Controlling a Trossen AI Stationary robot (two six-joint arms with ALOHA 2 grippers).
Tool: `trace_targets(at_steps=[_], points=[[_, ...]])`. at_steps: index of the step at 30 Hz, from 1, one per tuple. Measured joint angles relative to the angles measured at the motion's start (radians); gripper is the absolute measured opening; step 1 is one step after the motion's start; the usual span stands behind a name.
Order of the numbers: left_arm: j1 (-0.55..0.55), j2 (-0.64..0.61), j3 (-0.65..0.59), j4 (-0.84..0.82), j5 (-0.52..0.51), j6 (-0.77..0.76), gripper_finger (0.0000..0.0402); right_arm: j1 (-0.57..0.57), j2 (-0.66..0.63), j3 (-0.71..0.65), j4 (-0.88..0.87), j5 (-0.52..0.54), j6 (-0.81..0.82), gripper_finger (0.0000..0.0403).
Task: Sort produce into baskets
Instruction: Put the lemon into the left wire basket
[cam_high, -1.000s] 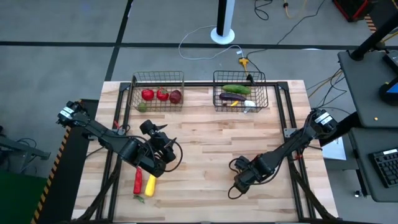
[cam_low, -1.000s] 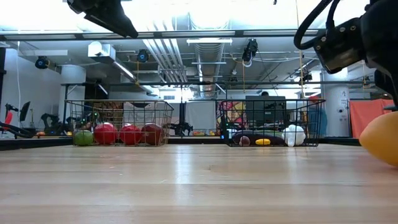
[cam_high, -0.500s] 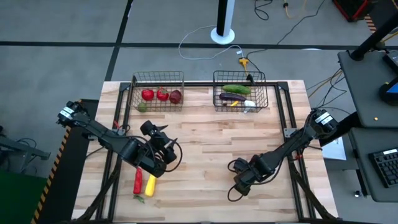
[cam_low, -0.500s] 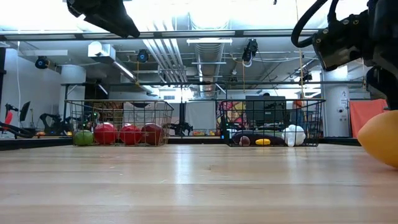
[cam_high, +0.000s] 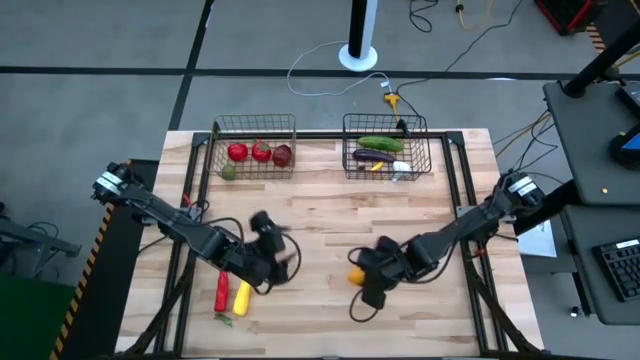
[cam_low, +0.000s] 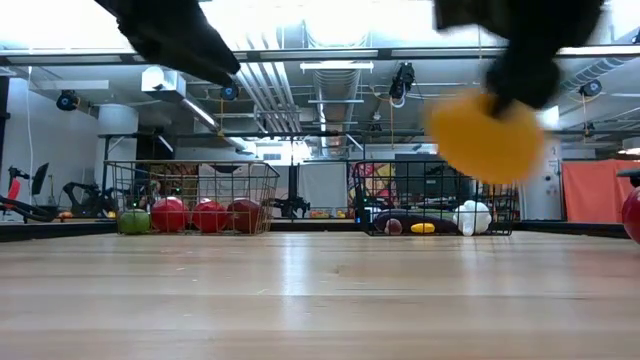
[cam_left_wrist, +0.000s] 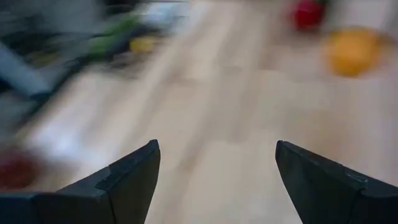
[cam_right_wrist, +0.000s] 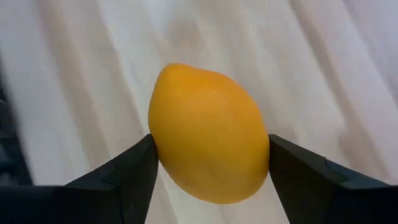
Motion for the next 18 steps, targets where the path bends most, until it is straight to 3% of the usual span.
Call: trace_targets(at_steps=[4,9,12,18], points=[[-0.002,0.000,-0.127,0.444,0.158,0.265,0.0300,-0.048,0.000,0.010,0.207,0.022,-0.208,0.0266],[-0.001,0.000,-0.292,0.892,0.231,0.439,0.0300,-0.097,0.001,0.006,0.434,0.024,-0.405,0.0267],[-0.001,0.000,-0.346,0.986,0.234,0.444,0.0300,-0.122,0.001,0.005,0.493,0.024,-0.477,0.0267],[0.000,0.004,-0.362,1.016,0.232,0.414,0.0300,-0.179,0.003,0.005,0.570,0.020,-0.565,0.0267]])
